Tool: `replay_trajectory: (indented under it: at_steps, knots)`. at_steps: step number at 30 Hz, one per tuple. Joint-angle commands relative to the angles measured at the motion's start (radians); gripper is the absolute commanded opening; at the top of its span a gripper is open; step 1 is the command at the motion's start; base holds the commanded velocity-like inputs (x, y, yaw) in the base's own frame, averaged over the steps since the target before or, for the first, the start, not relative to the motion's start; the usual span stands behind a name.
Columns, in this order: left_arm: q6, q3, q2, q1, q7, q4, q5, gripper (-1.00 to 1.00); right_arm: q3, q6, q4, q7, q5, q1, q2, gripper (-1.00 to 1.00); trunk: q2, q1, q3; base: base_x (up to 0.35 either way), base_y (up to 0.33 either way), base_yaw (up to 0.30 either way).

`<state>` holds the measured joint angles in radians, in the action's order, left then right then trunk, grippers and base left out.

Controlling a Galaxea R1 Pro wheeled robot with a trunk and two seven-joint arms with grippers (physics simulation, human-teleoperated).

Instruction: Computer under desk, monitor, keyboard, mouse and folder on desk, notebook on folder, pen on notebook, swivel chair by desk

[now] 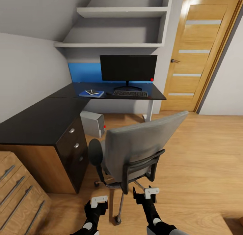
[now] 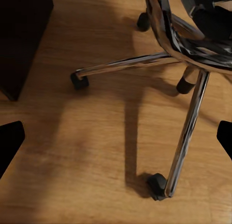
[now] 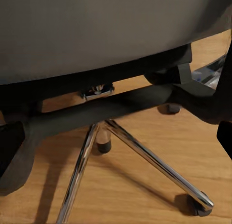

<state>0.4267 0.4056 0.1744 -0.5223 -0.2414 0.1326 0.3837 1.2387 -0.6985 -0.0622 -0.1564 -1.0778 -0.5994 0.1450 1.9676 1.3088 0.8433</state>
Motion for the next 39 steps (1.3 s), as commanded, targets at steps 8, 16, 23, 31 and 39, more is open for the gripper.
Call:
replay_trajectory:
  at_steps: [8, 16, 23, 31, 39]
  knots:
    - [0.003, 0.009, 0.000, -0.001, -0.006, -0.001, 0.006, 1.00, 0.008, -0.001, -0.001, -0.009, -0.001, 0.000, 0.006, 1.00, 0.000, 0.000, 0.001, 0.001, 0.010, 0.197]
    - [0.003, 0.009, 0.000, -0.001, -0.006, -0.001, 0.006, 1.00, 0.008, -0.001, -0.001, -0.009, -0.001, 0.000, 0.007, 1.00, 0.000, 0.000, 0.001, 0.000, 0.000, 0.267]
    - [0.003, 0.009, 0.000, -0.001, -0.006, -0.001, 0.006, 1.00, 0.008, -0.001, -0.001, -0.009, -0.001, 0.000, 0.007, 1.00, 0.000, 0.000, 0.001, 0.000, 0.000, 0.271]
    - [0.003, 0.009, 0.000, -0.001, -0.006, -0.001, 0.006, 1.00, 0.007, -0.001, -0.001, -0.009, -0.001, 0.000, 0.007, 1.00, 0.000, 0.000, 0.001, 0.000, 0.001, 0.263]
    - [0.003, 0.009, 0.000, -0.001, -0.006, -0.001, 0.006, 1.00, 0.007, -0.001, -0.001, -0.009, -0.001, 0.000, 0.005, 1.00, 0.000, 0.000, 0.001, 0.000, 0.177, 0.045]
